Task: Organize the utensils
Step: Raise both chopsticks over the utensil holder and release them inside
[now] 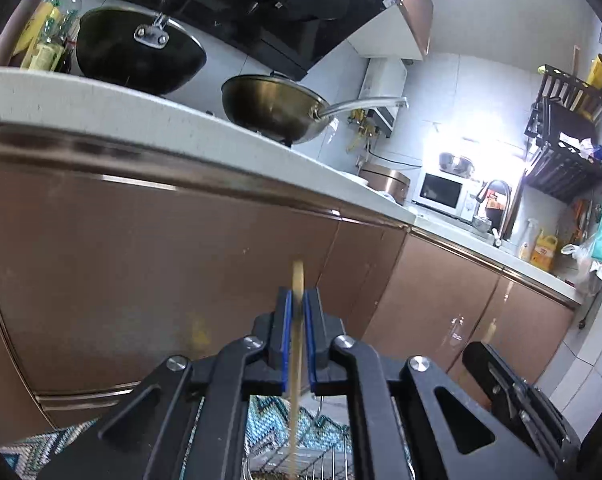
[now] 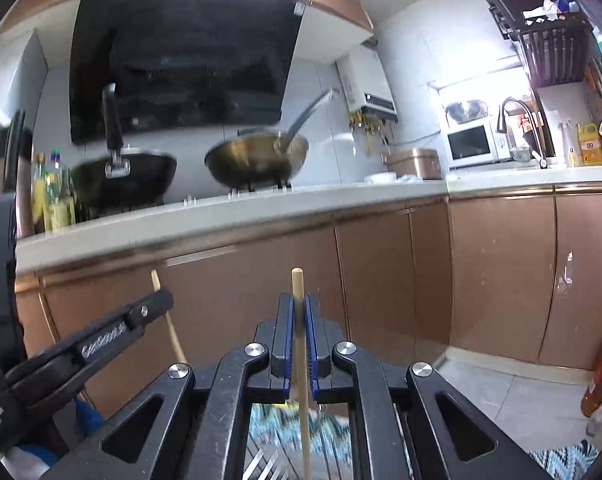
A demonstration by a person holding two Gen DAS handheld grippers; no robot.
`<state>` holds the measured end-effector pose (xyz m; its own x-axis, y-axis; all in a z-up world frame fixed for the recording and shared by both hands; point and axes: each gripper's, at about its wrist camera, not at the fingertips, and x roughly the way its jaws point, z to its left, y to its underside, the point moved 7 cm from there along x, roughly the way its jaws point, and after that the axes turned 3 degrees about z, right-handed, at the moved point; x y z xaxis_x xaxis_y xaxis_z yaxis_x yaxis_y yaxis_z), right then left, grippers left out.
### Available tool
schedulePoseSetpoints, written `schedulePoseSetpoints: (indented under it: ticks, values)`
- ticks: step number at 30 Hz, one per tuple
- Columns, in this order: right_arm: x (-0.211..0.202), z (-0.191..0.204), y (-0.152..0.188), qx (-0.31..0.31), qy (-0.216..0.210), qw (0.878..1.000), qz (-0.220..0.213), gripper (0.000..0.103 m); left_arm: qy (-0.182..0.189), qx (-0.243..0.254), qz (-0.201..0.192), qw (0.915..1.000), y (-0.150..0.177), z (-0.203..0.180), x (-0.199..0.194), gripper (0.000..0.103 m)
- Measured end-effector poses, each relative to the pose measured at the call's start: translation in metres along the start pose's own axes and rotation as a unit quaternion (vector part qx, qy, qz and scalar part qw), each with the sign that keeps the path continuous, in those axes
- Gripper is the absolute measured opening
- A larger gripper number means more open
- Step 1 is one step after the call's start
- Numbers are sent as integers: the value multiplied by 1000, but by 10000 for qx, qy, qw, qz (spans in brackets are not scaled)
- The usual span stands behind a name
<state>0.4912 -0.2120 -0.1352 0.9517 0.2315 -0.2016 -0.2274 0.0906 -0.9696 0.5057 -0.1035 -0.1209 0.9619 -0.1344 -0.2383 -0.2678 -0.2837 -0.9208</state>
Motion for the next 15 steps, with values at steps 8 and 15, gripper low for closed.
schedulePoseSetpoints:
  ticks: [8,15]
  values:
    - [-34,2,-7,-74,103,9999,-6,21,95,26,172,9998,-4,8,-27,30]
    - [-84,6,-19,-57,291,9995,48,29,-192,351,322,9987,-16,24,-78,43]
